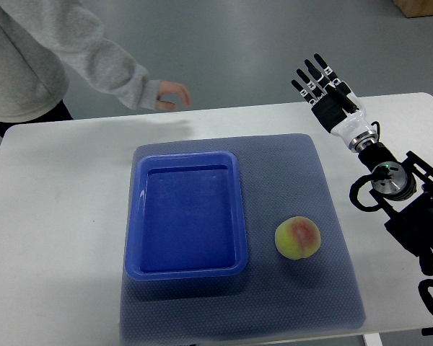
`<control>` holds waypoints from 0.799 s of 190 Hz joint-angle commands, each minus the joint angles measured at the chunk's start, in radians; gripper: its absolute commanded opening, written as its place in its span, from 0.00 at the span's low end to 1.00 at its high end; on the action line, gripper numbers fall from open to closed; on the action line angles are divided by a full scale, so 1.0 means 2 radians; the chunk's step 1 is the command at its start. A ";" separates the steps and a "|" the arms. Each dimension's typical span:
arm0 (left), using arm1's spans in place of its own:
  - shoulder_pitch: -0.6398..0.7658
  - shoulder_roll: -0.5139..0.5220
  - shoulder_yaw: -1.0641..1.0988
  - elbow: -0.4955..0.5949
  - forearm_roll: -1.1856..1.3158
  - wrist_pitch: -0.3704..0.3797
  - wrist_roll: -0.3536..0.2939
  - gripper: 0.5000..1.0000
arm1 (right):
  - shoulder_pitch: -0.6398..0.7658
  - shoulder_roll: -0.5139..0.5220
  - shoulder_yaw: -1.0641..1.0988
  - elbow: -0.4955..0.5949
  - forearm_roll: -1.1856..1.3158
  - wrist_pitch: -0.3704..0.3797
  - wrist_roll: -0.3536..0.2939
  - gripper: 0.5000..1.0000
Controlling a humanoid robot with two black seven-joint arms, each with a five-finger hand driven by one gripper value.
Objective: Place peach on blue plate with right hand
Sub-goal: 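Swing the right hand over the mat toward the peach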
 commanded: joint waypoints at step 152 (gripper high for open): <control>0.000 0.000 0.000 -0.001 0.001 -0.001 0.002 1.00 | 0.153 -0.180 -0.246 0.094 -0.320 0.069 -0.066 0.86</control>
